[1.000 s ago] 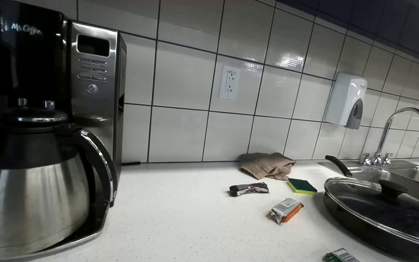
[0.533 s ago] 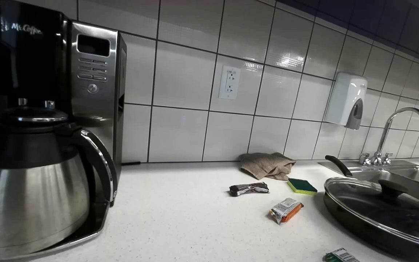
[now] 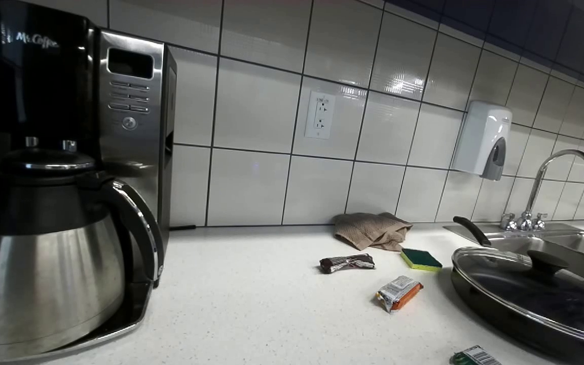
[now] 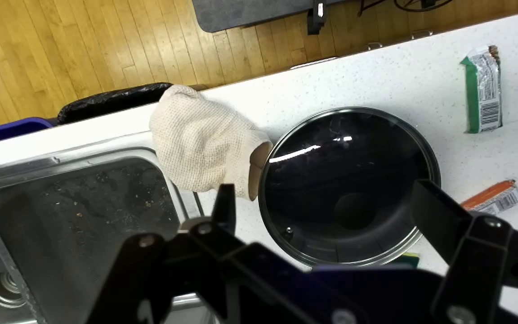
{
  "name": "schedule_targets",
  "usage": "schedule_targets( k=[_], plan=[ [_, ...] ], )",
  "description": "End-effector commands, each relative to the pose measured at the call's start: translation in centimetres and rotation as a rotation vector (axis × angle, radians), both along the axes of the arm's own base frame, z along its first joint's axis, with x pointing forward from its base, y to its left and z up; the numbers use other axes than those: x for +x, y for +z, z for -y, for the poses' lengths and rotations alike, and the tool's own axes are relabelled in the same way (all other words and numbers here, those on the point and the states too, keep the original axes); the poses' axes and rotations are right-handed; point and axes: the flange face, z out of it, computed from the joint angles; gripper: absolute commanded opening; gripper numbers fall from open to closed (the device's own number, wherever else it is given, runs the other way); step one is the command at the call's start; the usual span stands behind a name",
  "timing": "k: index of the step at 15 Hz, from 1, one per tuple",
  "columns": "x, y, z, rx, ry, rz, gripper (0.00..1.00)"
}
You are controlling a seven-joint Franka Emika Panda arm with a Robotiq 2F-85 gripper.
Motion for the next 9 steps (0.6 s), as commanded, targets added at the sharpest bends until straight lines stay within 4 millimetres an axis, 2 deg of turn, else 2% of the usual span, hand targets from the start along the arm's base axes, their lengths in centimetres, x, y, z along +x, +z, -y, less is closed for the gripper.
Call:
schedule_targets(
  k=[1,9],
  plan=[
    [0.9,-1.2,0.0,-0.046,-0.027,0.020,1.00],
    [4.3,-10.1,-1.8,-0.090,-0.001,0.086,1.00]
  ],
)
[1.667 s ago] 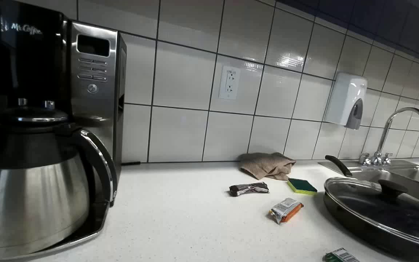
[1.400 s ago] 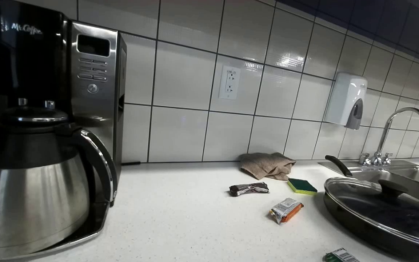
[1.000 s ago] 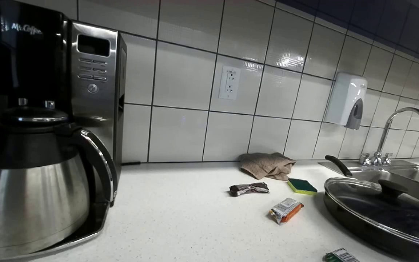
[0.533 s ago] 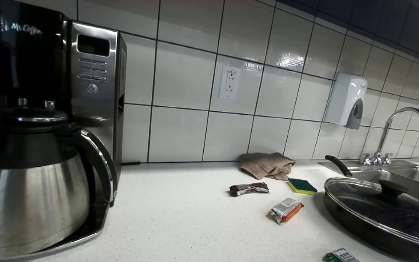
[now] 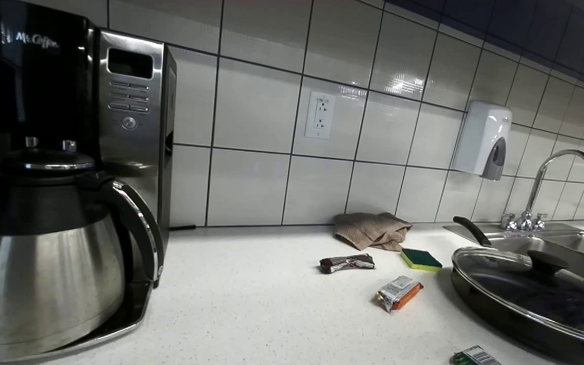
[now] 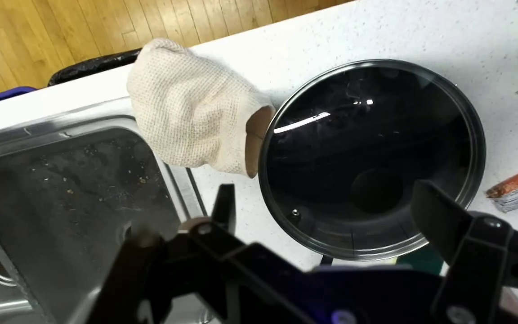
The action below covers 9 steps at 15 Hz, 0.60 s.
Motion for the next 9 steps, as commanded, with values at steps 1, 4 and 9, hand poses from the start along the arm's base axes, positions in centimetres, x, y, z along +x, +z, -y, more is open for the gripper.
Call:
schedule_targets(
  k=[1,4,9],
  plan=[
    [1.2,-3.2,-1.3,-0.033,0.021,0.017,1.00],
    [2.4,-5.6,-1.7,-0.037,0.035,0.021,1.00],
    [4.7,-9.3,-1.9,-0.038,0.071,-0.005,1.00]
  ],
)
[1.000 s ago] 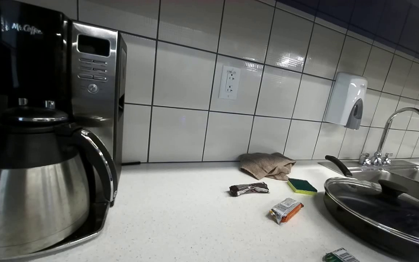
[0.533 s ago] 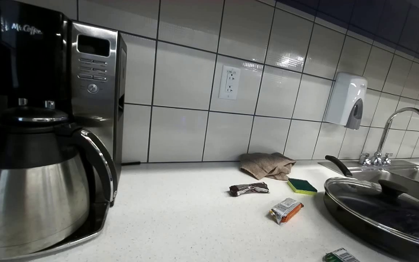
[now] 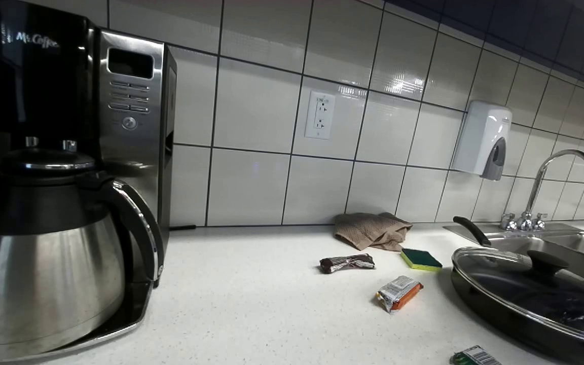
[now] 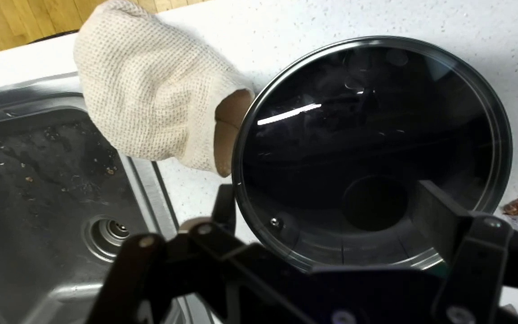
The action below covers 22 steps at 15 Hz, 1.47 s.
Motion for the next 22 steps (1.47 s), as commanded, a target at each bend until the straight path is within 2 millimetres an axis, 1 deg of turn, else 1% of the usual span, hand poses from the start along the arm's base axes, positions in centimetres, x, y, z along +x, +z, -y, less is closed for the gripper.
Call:
schedule_targets(
  k=[1,6,10,11,12,13,15,22],
  plan=[
    [2.2,-2.5,-0.5,-0.022,0.023,-0.022,1.00],
    [4.7,-5.2,-1.9,-0.009,0.056,-0.021,1.00],
    [6.9,-6.1,-2.7,0.002,0.093,-0.031,1.00],
    [7.2,-5.9,-2.8,-0.002,0.104,-0.037,1.00],
    [5.6,-6.1,-2.6,-0.006,0.090,-0.033,1.00],
    [5.9,-6.3,-2.7,-0.007,0.093,-0.037,1.00],
    [5.8,-6.5,-2.7,-0.005,0.092,-0.042,1.00],
    [5.8,-6.5,-2.6,-0.005,0.091,-0.042,1.00]
  ],
)
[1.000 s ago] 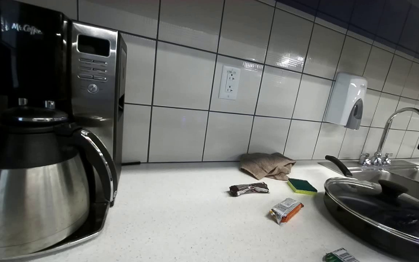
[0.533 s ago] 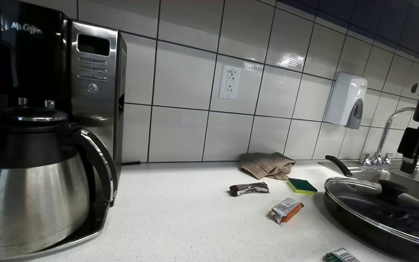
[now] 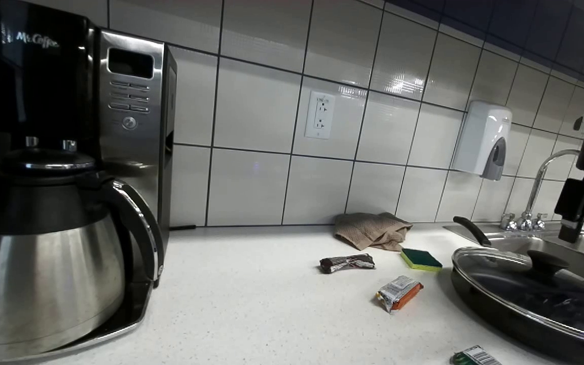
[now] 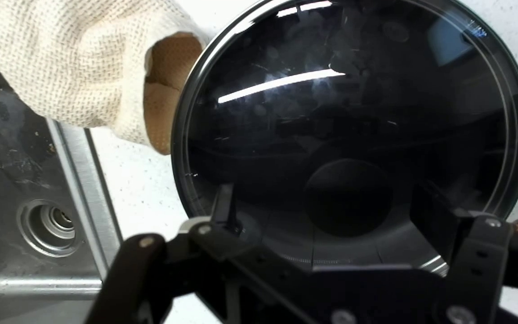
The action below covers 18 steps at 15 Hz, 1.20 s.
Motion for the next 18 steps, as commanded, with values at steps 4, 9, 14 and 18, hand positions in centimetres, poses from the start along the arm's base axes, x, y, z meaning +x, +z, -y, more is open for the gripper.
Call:
schedule_targets(
  k=[4,9,14,18],
  plan=[
    [1.3,-0.9,-0.4,0.026,0.033,0.044,1.00],
    [2.6,-2.8,-0.5,0.074,0.053,0.082,1.00],
    [3.0,-4.5,-0.3,0.107,0.052,0.052,1.00],
    [3.2,-5.5,-0.2,0.114,0.054,0.036,1.00]
  ],
)
